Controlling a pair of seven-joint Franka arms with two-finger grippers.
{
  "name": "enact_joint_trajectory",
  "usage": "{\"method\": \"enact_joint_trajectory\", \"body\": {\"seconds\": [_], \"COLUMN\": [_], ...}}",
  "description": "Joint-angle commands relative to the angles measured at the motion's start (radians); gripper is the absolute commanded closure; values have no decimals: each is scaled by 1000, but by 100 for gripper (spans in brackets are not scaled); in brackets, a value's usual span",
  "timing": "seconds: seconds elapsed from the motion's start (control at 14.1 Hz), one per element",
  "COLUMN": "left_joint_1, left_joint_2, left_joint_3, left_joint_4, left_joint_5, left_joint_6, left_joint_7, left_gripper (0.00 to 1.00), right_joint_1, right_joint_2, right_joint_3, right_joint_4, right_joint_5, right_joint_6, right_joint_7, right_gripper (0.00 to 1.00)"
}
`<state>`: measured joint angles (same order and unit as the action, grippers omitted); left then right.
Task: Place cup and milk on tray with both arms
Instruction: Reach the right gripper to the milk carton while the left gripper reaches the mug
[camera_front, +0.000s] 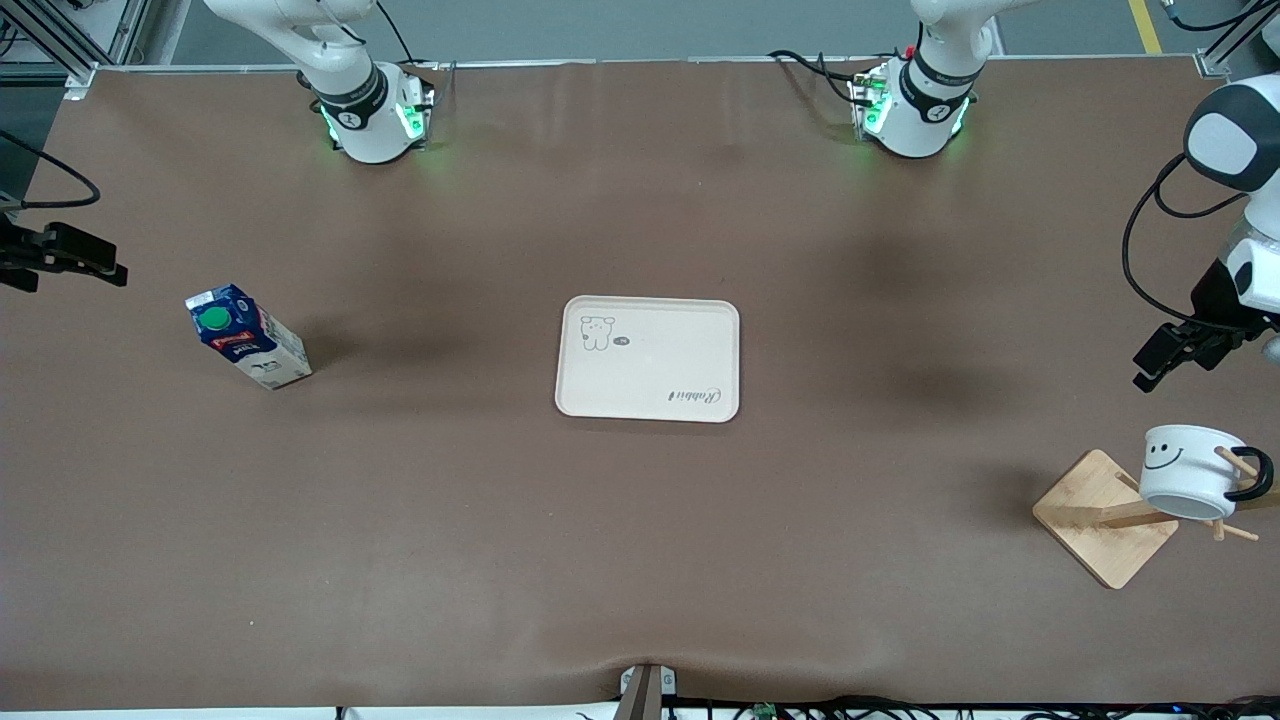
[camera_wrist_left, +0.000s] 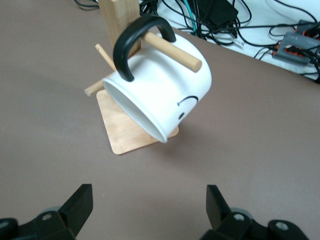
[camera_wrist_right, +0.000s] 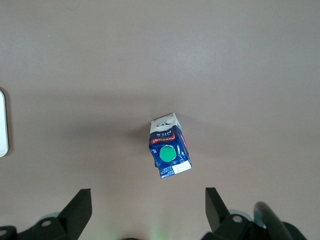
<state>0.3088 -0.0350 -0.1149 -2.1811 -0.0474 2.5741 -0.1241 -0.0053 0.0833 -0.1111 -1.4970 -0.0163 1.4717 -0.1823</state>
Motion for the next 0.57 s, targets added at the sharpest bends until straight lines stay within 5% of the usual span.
{"method": "enact_joint_trajectory", "body": {"seconds": [0.0,0.5], "left_joint_1": [36,61], "left_joint_2": [21,116], "left_joint_3": [-8,-9], "left_joint_4": [-19,41], "left_joint_5": [-45,-485], "left_joint_6": [76,139], "left_joint_7": [84,490], "left_gripper": [0,9], "right_joint_1": [-9,-7], "right_joint_2": [16,35], "right_joint_3": [7,7], "right_joint_4": [26,26], "right_joint_5": [-5,-5], "right_joint_6": [-8,-7], "right_joint_7": [-3,-3], "right_gripper": [0,0]}}
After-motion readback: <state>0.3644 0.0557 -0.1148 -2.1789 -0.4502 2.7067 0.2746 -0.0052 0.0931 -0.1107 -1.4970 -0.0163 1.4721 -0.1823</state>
